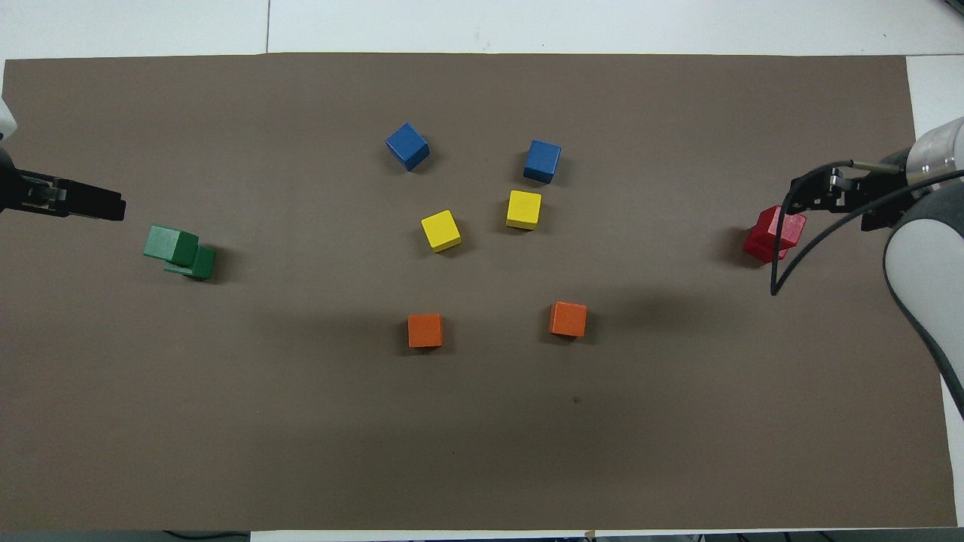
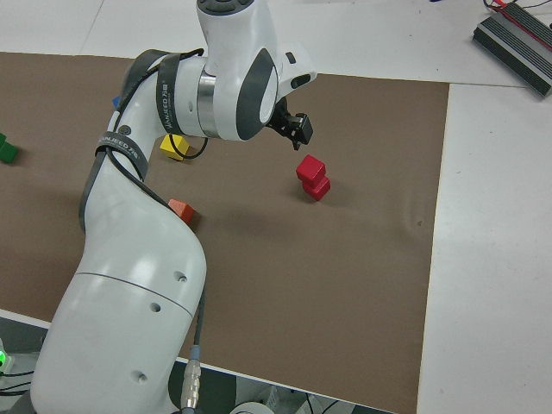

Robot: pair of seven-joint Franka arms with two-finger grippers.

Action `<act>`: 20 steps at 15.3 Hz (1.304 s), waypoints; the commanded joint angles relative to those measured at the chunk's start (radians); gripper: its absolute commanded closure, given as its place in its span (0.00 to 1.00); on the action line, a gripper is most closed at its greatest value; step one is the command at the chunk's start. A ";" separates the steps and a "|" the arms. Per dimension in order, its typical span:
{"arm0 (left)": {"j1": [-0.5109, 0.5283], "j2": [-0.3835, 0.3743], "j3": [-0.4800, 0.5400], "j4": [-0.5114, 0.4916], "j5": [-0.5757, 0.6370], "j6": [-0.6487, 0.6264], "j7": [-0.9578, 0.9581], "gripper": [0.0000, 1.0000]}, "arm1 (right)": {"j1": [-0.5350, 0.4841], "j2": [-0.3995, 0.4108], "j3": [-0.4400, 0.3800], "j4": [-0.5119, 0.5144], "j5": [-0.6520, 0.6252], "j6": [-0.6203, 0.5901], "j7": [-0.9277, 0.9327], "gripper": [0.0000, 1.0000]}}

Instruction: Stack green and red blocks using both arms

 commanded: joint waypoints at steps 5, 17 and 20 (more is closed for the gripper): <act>-0.008 -0.013 0.002 -0.021 0.002 0.031 -0.068 0.00 | -0.013 -0.079 0.009 0.013 0.006 -0.205 -0.183 0.00; -0.010 -0.013 0.001 -0.021 -0.001 -0.019 -0.069 0.00 | -0.008 -0.029 -0.012 0.156 -0.002 -0.322 -0.146 0.00; -0.010 -0.014 0.001 -0.019 -0.007 -0.035 -0.071 0.00 | -0.007 -0.029 -0.020 0.156 -0.002 -0.325 -0.146 0.00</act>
